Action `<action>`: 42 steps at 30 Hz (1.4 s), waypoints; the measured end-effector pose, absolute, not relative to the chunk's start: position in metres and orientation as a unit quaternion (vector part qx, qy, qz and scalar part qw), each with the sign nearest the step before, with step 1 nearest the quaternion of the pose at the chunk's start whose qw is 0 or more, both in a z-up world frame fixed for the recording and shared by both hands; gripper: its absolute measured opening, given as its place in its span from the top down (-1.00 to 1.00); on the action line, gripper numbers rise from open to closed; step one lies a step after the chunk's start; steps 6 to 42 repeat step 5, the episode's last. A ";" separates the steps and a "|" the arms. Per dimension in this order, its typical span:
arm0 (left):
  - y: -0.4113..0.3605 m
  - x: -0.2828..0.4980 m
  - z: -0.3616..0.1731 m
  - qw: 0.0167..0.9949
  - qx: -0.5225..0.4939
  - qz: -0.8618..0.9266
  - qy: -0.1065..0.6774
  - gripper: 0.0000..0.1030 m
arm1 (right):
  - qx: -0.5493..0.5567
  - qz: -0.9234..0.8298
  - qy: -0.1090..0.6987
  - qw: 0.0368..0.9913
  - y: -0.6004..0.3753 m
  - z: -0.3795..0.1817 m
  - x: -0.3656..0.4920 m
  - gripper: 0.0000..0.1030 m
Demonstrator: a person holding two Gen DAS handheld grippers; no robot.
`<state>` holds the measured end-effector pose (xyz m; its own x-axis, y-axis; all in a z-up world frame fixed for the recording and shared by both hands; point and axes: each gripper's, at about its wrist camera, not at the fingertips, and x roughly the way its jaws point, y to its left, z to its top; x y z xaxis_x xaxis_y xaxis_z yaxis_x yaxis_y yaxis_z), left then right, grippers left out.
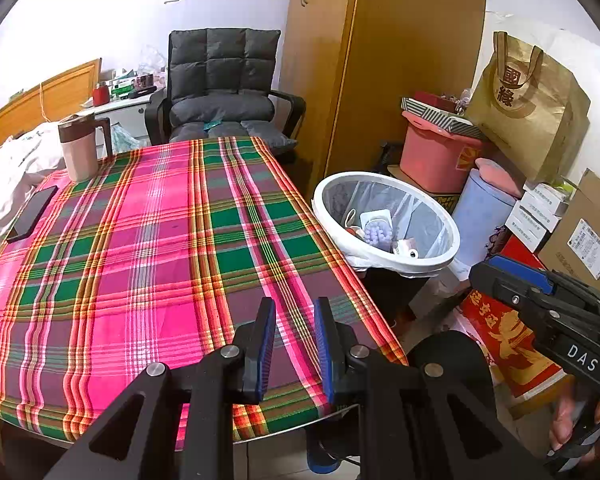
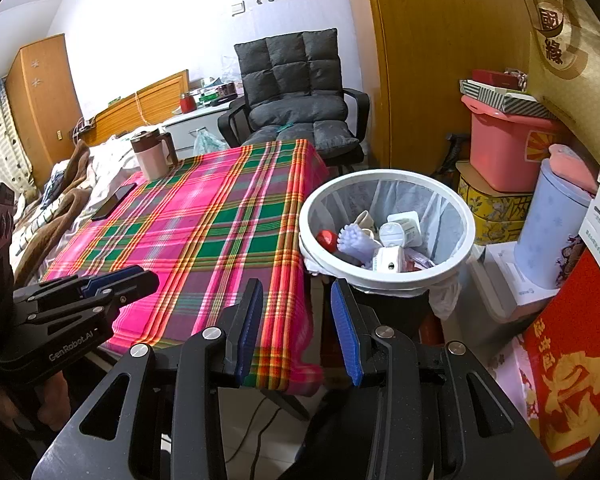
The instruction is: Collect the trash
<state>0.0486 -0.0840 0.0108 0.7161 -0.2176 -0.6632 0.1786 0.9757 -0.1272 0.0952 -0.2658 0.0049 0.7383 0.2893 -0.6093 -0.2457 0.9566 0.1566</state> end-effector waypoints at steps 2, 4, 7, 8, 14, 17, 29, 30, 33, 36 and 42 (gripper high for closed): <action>-0.084 0.049 0.009 0.926 -0.026 -0.105 0.363 0.63 | 0.033 0.143 0.332 0.932 -0.266 0.005 0.095 0.26; -0.085 0.050 0.008 0.926 -0.025 -0.102 0.363 0.63 | 0.033 0.143 0.332 0.932 -0.264 0.005 0.094 0.26; -0.085 0.050 0.008 0.926 -0.026 -0.102 0.364 0.63 | 0.033 0.143 0.332 0.932 -0.264 0.005 0.094 0.26; -0.085 0.050 0.008 0.926 -0.026 -0.102 0.364 0.63 | 0.033 0.143 0.332 0.932 -0.264 0.005 0.094 0.26; -0.085 0.050 0.008 0.926 -0.026 -0.102 0.364 0.63 | 0.033 0.143 0.332 0.932 -0.264 0.005 0.094 0.26; -0.085 0.050 0.008 0.926 -0.026 -0.102 0.364 0.63 | 0.033 0.143 0.332 0.932 -0.264 0.005 0.094 0.26; -0.085 0.050 0.008 0.926 -0.026 -0.102 0.364 0.63 | 0.033 0.143 0.332 0.932 -0.264 0.005 0.094 0.26; -0.085 0.050 0.008 0.926 -0.026 -0.102 0.364 0.63 | 0.033 0.143 0.332 0.932 -0.264 0.005 0.094 0.26; -0.085 0.050 0.008 0.926 -0.026 -0.102 0.364 0.63 | 0.033 0.143 0.332 0.932 -0.264 0.005 0.094 0.26; -0.085 0.050 0.008 0.926 -0.026 -0.102 0.364 0.63 | 0.033 0.143 0.332 0.932 -0.264 0.005 0.094 0.26; -0.085 0.050 0.008 0.926 -0.026 -0.102 0.364 0.63 | 0.033 0.143 0.332 0.932 -0.264 0.005 0.094 0.26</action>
